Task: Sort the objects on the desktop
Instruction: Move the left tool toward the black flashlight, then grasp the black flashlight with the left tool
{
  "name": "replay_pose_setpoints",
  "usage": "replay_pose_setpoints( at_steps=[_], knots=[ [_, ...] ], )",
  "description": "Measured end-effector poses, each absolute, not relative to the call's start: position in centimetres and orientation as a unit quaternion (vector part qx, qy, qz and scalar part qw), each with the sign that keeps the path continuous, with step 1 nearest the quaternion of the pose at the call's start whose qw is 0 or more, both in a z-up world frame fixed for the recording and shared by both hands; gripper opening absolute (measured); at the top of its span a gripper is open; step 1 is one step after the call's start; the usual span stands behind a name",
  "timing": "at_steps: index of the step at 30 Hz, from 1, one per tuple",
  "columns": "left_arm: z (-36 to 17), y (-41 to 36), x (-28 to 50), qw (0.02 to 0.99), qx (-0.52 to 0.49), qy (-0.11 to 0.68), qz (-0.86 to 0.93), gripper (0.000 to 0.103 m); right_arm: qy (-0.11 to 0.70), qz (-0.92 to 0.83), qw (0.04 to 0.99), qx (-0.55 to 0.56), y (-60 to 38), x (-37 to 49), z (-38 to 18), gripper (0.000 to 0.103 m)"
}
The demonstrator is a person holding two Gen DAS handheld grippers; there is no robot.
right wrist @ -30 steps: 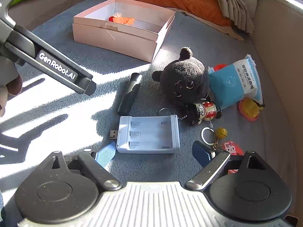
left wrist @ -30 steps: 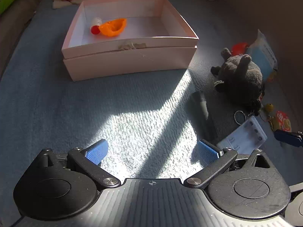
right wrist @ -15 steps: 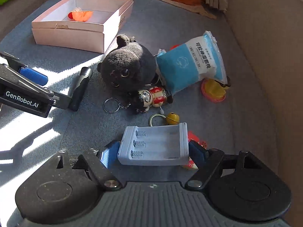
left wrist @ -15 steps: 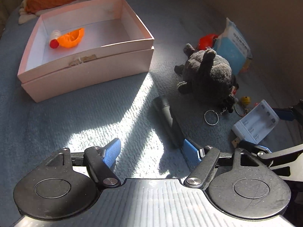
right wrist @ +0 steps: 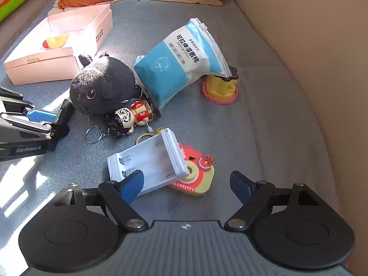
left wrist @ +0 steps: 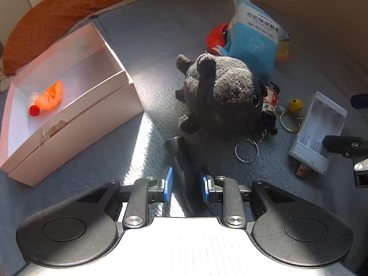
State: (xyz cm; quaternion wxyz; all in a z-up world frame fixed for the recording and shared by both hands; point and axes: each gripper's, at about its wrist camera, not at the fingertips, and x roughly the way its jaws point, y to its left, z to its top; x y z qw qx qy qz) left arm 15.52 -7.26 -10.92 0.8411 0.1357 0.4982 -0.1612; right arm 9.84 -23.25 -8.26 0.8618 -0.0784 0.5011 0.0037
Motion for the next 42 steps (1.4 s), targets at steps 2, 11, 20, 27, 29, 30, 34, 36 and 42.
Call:
replay_pose_setpoints(
  at_steps=[2, 11, 20, 27, 29, 30, 34, 36, 42],
  knots=[
    [-10.7, -6.0, 15.0, 0.839, 0.130, 0.503, -0.160, 0.027, 0.500, 0.009, 0.862, -0.079, -22.7, 9.9, -8.4, 0.083],
    [-8.8, -0.3, 14.1, 0.858, 0.142, 0.484, -0.095, 0.037, 0.492, 0.026, 0.862, -0.116, -19.6, 9.4, -8.4, 0.083],
    [-9.2, 5.7, 14.0, 0.864, 0.142, 0.483, -0.004, 0.044, 0.506, 0.147, 0.844, -0.100, -13.0, 7.7, -7.8, 0.078],
    [-8.0, 8.3, 13.1, 0.871, -0.030, 0.484, -0.075, 0.065, 0.480, 0.191, 0.841, -0.162, -9.4, 5.8, -7.7, 0.079],
    [-8.3, 6.6, 13.3, 0.866, -0.030, 0.488, -0.105, 0.064, 0.480, 0.173, 0.843, -0.168, -10.1, 6.0, -7.6, 0.079],
    [-8.7, 5.2, 13.5, 0.863, -0.017, 0.492, -0.115, 0.061, 0.481, 0.163, 0.845, -0.167, -10.7, 6.2, -7.4, 0.079],
    [-10.7, 1.2, 14.3, 0.849, 0.016, 0.512, -0.133, 0.055, 0.482, 0.128, 0.853, -0.156, -13.1, 6.8, -7.1, 0.079],
    [-11.6, -0.2, 14.6, 0.847, 0.049, 0.513, -0.130, 0.047, 0.483, 0.109, 0.856, -0.151, -14.5, 7.1, -7.2, 0.080],
    [-10.8, -0.5, 13.1, 0.844, 0.125, 0.498, -0.156, 0.022, 0.492, 0.097, 0.852, -0.150, -16.4, 7.5, -8.2, 0.085]
  ],
)
